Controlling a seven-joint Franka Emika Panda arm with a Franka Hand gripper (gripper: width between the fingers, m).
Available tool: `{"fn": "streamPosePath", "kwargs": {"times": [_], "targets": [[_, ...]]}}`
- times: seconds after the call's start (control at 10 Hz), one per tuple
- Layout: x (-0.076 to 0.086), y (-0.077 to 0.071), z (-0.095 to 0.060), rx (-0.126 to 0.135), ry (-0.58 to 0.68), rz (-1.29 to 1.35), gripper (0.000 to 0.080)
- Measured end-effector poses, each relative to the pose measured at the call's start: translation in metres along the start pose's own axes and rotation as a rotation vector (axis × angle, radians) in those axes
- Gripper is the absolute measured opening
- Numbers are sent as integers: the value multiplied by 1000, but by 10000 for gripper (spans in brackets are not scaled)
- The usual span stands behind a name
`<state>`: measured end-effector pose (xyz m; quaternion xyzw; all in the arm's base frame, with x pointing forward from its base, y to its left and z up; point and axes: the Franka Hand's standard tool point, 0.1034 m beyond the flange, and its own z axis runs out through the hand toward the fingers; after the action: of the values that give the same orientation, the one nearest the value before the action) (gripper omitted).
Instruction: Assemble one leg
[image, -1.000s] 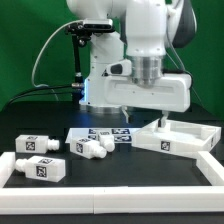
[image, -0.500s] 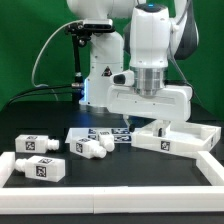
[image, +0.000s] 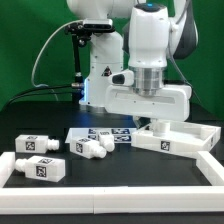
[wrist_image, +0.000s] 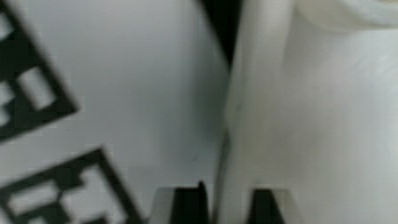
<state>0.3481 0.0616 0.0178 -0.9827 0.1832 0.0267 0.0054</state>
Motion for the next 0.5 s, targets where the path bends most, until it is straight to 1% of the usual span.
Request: {"fn": "streamPosePath", "kwargs": {"times": [0.1, 0.2, 0.3, 0.4, 0.5], "targets": [[5, 6, -12, 8, -8, -27, 54], [10, 12, -26, 22, -35, -75, 54], [20, 23, -46, 47, -53, -97, 54], [36, 31, -67, 57, -60, -134, 54], [59, 38, -89, 55, -37, -191, 54]]}}
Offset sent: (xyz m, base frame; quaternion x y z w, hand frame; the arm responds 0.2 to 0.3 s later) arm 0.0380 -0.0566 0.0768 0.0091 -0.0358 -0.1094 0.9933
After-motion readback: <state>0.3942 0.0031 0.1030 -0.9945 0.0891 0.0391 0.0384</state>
